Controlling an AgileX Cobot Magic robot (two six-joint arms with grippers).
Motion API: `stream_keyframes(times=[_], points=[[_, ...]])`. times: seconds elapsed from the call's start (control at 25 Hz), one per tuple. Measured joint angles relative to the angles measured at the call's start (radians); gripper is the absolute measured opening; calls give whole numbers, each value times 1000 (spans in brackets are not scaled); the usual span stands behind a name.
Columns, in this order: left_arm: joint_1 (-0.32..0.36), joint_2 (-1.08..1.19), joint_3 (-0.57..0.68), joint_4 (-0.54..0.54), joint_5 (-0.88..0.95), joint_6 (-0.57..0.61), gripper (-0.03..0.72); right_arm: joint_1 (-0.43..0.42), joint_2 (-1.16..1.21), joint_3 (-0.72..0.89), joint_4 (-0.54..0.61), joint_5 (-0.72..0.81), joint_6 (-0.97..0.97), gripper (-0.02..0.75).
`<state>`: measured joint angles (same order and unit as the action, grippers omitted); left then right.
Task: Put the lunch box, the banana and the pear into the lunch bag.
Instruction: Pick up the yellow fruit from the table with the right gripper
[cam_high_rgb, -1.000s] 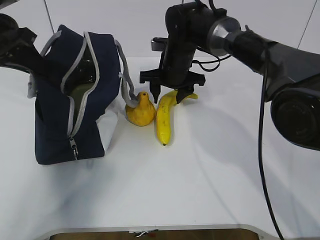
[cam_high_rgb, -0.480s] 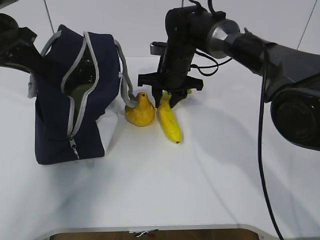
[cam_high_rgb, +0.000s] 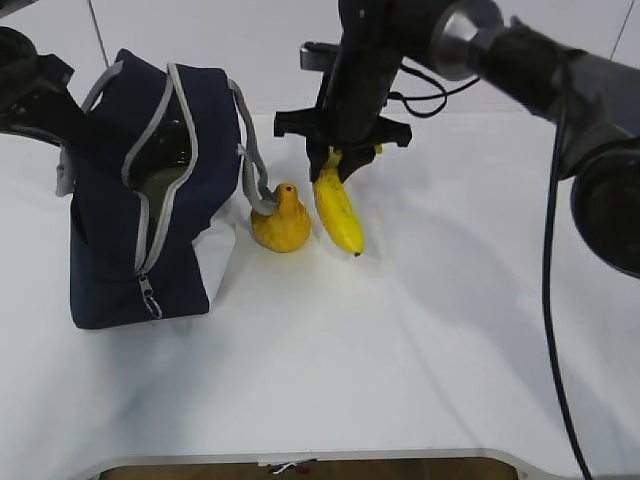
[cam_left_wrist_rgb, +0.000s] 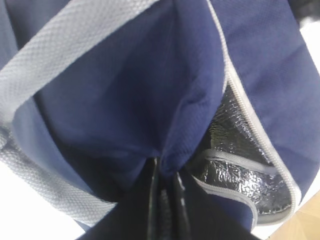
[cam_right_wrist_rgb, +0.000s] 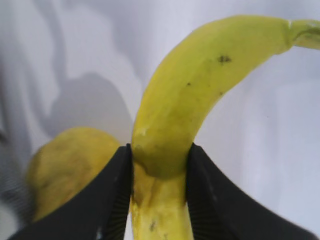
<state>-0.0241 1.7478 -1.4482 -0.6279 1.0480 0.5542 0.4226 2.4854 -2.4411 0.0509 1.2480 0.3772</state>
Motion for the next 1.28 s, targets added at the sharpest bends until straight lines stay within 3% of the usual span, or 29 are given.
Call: stream_keyframes(times=[0.24,0.52,0.76,1.04,1.28], points=[[0,0,0,-39,4,0,9,0,-120,0,60,2,-13,269],[2,0,0,-174,11,0,9,0,-210,0,412,4,-128,268],[2,2,0,-241,29,0,9,0,-203,0,577,6,-188,268],[2,2,0,-278,48,0,9,17,-164,0,584,-7,-227,268],[2,2,0,-308,69,0,9,17,-116,0,552,-142,-239,268]])
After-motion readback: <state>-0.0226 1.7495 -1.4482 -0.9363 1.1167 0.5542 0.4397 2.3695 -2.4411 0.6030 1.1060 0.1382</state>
